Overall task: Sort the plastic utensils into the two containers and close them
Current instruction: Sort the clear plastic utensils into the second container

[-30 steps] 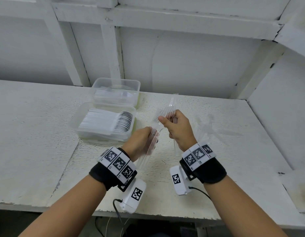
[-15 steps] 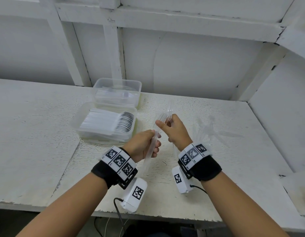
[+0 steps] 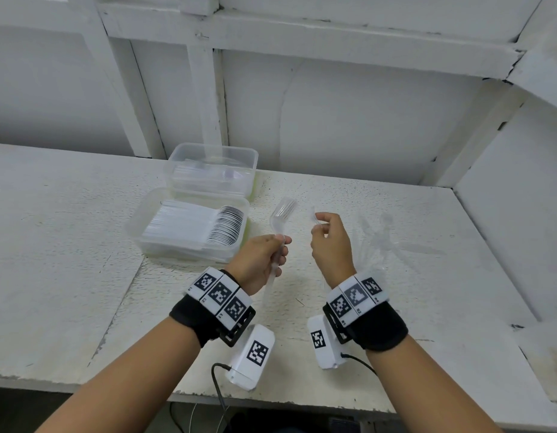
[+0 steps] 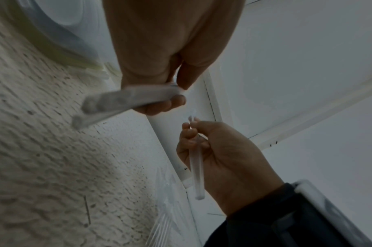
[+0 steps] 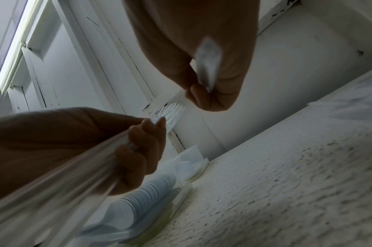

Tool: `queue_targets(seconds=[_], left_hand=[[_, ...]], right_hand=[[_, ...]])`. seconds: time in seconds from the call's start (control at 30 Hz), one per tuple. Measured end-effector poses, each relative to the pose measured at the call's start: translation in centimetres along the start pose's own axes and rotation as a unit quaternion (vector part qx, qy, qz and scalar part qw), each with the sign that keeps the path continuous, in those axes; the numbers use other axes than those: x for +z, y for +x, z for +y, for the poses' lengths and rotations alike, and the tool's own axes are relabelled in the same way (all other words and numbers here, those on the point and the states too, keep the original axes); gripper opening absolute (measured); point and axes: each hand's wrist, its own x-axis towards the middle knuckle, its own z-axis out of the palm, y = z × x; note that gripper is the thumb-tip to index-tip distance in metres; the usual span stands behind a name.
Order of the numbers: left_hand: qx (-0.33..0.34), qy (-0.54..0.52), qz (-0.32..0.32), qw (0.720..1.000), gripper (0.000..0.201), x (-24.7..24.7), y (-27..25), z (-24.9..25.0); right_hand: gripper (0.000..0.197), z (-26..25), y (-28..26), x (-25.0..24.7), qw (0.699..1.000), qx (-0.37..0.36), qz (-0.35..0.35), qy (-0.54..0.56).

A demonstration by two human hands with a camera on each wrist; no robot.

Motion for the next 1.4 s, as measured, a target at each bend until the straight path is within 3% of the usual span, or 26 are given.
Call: queue_targets(seconds=[0.23, 0.63, 0.9, 1.07, 1.2, 1.33, 1.4], left_hand=[[0.033, -0.027, 0.024, 0.999, 0.015, 0.6, 0.6, 0.4], [0.058, -0.021, 0.024, 0.998, 0.015, 0.0, 2.3, 1.4], [0.056, -0.016, 0.026, 0.998, 0.023, -1.0, 3.4, 2.7], [0.067, -0.022, -0.007, 0.998, 0.023, -1.7, 3.9, 4.1], [0.075, -0.009, -0.012, 0.997, 0.022, -2.4, 4.7, 5.2], [0.071, 0.011, -0.004, 0.997, 0.017, -3.6, 5.7, 6.7], [0.065, 0.045, -0.025, 0.997, 0.015, -4.3, 6.0, 8.0]], right_hand=[[0.02, -0.7, -0.6, 0.6, 0.998, -0.048, -0.033, -0.021], [0.019, -1.2, 0.6, 2.3, 0.998, -0.064, -0.019, -0.003], [0.018, -2.0, 2.2, 3.6, 0.997, -0.056, -0.031, 0.033], [0.023, -2.8, 3.5, 4.3, 0.996, -0.062, -0.035, 0.049], [0.023, -3.8, 5.1, 4.8, 0.992, -0.029, -0.07, 0.1], [0.027, -4.6, 6.7, 4.3, 0.988, -0.078, -0.134, 0.008], [0.021, -5.2, 7.7, 3.9, 0.984, -0.126, -0.118, -0.045]])
